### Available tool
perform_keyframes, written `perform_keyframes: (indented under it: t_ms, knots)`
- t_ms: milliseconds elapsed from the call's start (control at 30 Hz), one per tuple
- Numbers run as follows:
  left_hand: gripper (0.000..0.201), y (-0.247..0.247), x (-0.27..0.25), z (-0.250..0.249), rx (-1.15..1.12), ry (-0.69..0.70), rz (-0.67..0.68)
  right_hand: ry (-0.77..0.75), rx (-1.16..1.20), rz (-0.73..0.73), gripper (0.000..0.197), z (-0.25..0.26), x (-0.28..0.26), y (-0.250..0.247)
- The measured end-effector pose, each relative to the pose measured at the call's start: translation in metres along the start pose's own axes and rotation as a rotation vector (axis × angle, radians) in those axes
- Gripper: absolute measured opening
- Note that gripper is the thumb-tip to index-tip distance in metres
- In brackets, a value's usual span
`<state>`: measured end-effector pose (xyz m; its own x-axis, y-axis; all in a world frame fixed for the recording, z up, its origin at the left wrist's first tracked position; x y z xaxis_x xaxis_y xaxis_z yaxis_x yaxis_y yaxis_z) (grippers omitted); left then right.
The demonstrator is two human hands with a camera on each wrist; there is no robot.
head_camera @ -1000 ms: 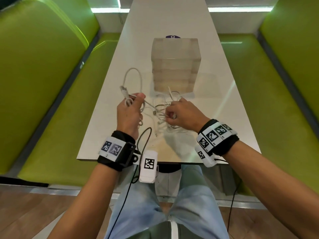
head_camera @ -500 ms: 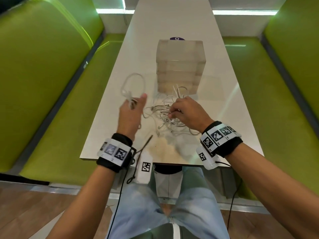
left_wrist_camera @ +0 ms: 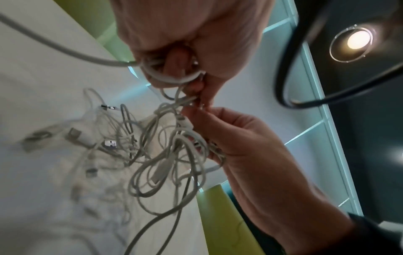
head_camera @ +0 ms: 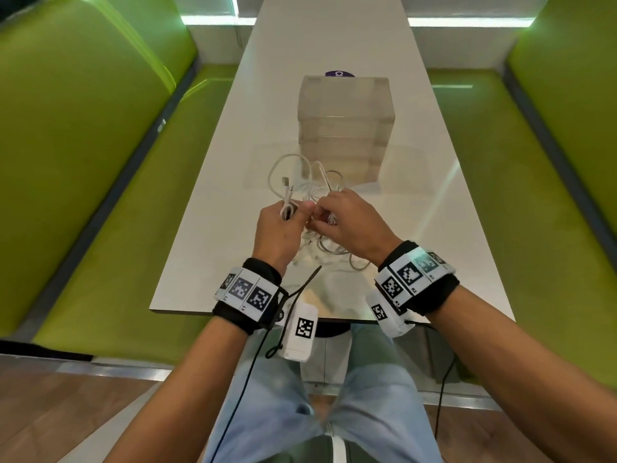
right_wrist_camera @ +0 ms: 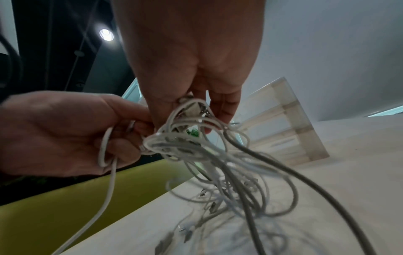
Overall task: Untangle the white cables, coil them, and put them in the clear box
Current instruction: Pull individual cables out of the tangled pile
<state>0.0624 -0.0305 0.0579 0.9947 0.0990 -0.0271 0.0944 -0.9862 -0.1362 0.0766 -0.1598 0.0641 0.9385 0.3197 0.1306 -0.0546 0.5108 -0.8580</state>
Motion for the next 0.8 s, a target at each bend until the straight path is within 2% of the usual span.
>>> perform_keyframes:
  t_ms: [67,167,267,367,500,667,733,800]
  knots:
    - [0.017,-0.005,0.001,-0.006,-0.039,0.017,-0.097,0.066,-0.037,0.05,0.015,-0.007,0.0,0.005]
    - [0.017,-0.026,0.009,-0.035,-0.107,0.13,-0.254,0.121,-0.104,0.089,0.008,-0.02,-0.001,0.011]
    - [0.022,-0.055,0.02,-0.063,-0.135,0.2,-0.31,0.163,-0.055,0.106,0.007,-0.028,0.004,0.006]
    - [0.022,-0.068,0.021,-0.065,-0.05,0.219,-0.232,0.136,0.029,0.11,0.017,-0.026,0.008,-0.005]
    - [0.022,-0.061,0.01,-0.047,0.015,0.19,-0.132,0.077,0.053,0.099,0.018,-0.02,0.004,-0.012]
    - [0.024,-0.047,-0.005,-0.022,0.014,0.089,-0.013,-0.012,0.077,-0.036,0.022,-0.007,-0.013,-0.024]
    - [0.024,-0.042,-0.012,-0.017,0.016,0.055,0.061,-0.01,0.231,0.023,0.033,0.007,-0.023,-0.03]
    - [0.024,-0.039,-0.018,-0.013,0.011,0.039,0.142,0.069,0.454,0.173,0.06,0.024,-0.032,-0.031]
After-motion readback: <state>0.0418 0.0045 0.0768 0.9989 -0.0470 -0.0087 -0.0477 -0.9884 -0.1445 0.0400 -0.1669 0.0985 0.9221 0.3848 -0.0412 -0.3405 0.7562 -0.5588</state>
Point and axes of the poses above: each hand's wrist, its own x-axis towards the middle knuckle, its own y-axis out of the palm, z = x × y, the point moved 3 cm from there along x, towards the middle knuckle, and after that the axes turned 4 degrees about y, right-handed, at the moved point
